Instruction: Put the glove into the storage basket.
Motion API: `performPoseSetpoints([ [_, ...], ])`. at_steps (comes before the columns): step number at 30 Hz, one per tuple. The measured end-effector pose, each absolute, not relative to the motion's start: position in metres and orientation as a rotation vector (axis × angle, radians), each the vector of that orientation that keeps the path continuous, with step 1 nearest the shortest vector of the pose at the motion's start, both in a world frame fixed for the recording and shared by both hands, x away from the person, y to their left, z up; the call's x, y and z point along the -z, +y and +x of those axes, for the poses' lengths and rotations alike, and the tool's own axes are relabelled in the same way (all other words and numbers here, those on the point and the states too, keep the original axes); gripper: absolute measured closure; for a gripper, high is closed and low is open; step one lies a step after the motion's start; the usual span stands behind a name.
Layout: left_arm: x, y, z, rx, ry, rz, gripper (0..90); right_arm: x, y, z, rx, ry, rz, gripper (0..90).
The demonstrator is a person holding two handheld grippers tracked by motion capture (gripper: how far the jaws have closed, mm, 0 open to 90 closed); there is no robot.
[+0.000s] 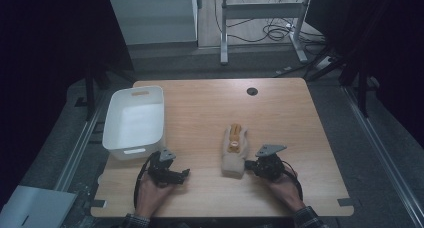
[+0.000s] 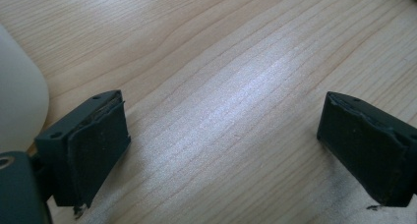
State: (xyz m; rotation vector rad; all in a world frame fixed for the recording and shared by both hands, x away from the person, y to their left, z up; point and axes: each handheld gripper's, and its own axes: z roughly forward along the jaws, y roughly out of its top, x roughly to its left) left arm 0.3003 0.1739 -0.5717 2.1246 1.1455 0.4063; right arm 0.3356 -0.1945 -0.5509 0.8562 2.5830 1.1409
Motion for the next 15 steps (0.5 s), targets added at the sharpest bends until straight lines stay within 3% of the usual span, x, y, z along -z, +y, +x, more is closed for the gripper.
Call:
performPoseSetpoints([
  [15, 0.572, 0.174, 0.301, -0.405, 1.155, 2.129, 2.9, 0.553, -0.148, 0.336, -1.121, 2.599, 0.772, 83.0],
])
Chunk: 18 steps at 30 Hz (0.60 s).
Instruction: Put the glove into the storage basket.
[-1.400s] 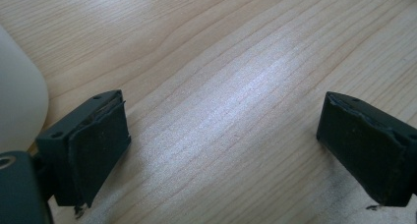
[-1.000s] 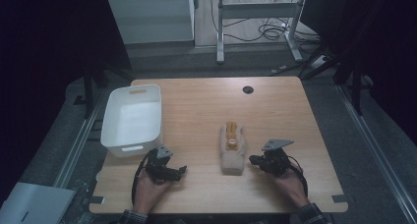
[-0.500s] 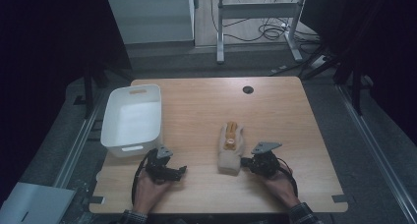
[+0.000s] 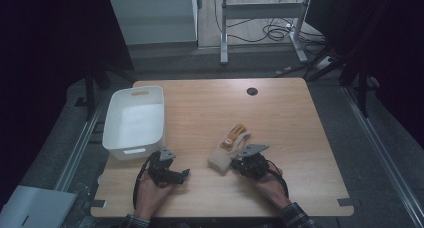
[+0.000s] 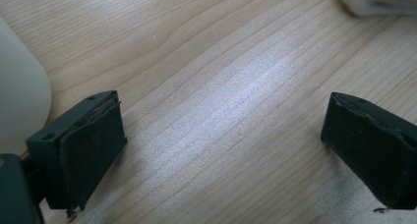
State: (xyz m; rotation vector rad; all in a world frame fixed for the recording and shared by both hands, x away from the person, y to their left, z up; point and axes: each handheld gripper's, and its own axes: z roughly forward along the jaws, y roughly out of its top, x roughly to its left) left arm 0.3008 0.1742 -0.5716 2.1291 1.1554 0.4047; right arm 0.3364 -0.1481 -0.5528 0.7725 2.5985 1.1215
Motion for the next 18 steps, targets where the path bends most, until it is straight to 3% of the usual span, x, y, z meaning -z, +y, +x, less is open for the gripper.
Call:
performPoseSetpoints([
  [10, 0.572, 0.174, 0.301, -0.401, 1.155, 2.125, 2.8, 0.552, -0.129, 0.337, -1.115, 2.606, 0.731, 81.8],
  [18, 0.572, 0.174, 0.301, -0.403, 1.153, 2.129, 2.7, 0.544, -0.158, 0.332, -1.100, 2.530, 0.781, 69.5],
])
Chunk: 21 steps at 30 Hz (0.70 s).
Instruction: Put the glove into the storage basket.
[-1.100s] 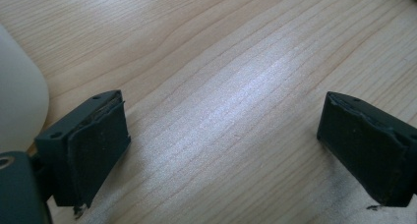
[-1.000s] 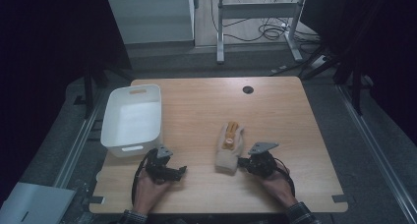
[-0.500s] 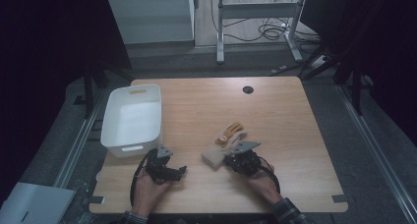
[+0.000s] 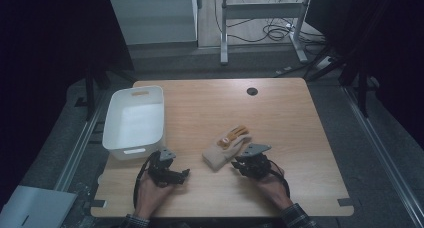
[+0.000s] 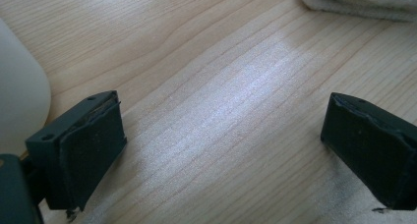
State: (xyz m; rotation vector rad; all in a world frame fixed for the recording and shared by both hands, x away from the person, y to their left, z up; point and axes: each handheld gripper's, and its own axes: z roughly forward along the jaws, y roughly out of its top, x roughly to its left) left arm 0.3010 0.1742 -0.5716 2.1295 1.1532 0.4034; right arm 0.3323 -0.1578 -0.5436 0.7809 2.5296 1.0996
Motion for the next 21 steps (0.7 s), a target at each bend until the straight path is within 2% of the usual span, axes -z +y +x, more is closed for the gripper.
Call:
performPoseSetpoints([
  [12, 0.570, 0.169, 0.301, -0.377, 1.125, 2.150, 2.5, 0.540, -0.218, 0.332, -1.034, 2.405, 0.984, 44.2],
  [21, 0.561, 0.158, 0.304, -0.293, 1.074, 2.157, 1.2, 0.545, -0.246, 0.337, -0.974, 2.331, 1.083, 30.8],
])
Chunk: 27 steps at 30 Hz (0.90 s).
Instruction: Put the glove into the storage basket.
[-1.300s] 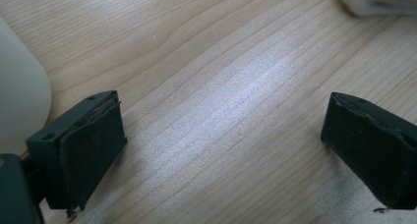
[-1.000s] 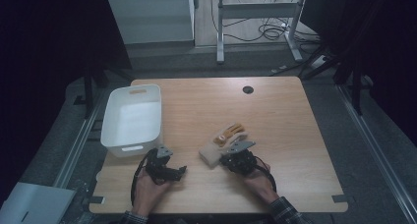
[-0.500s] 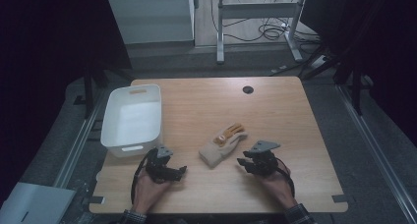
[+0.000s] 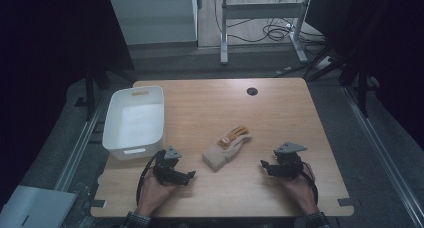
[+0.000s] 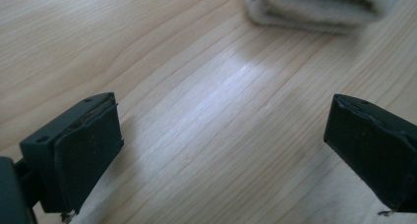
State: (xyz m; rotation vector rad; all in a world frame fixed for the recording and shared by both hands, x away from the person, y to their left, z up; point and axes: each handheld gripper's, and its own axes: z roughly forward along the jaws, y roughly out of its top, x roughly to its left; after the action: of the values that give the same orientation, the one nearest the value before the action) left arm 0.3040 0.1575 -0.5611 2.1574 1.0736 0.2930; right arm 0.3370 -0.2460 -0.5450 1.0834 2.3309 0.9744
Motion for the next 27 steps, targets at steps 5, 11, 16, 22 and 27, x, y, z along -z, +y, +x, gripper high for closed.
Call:
performPoseSetpoints([
  [5, 0.550, 0.149, 0.310, -0.245, 1.041, 2.148, 0.5, 0.550, -0.253, 0.340, -0.964, 2.313, 1.097, 25.8],
  [11, 0.538, 0.137, 0.317, -0.209, 1.001, 2.160, 0.0, 0.552, -0.255, 0.342, -0.963, 2.310, 1.133, 18.0],
  [16, 0.528, 0.124, 0.325, -0.211, 0.971, 2.195, 0.0, 0.552, -0.255, 0.343, -0.955, 2.308, 1.142, 15.9],
  [22, 0.520, 0.108, 0.334, -0.216, 0.941, 2.214, 0.5, 0.552, -0.255, 0.343, -0.954, 2.308, 1.141, 15.8],
  [27, 0.515, 0.095, 0.342, -0.209, 0.918, 2.227, 0.8, 0.552, -0.255, 0.343, -0.955, 2.307, 1.141, 15.9],
])
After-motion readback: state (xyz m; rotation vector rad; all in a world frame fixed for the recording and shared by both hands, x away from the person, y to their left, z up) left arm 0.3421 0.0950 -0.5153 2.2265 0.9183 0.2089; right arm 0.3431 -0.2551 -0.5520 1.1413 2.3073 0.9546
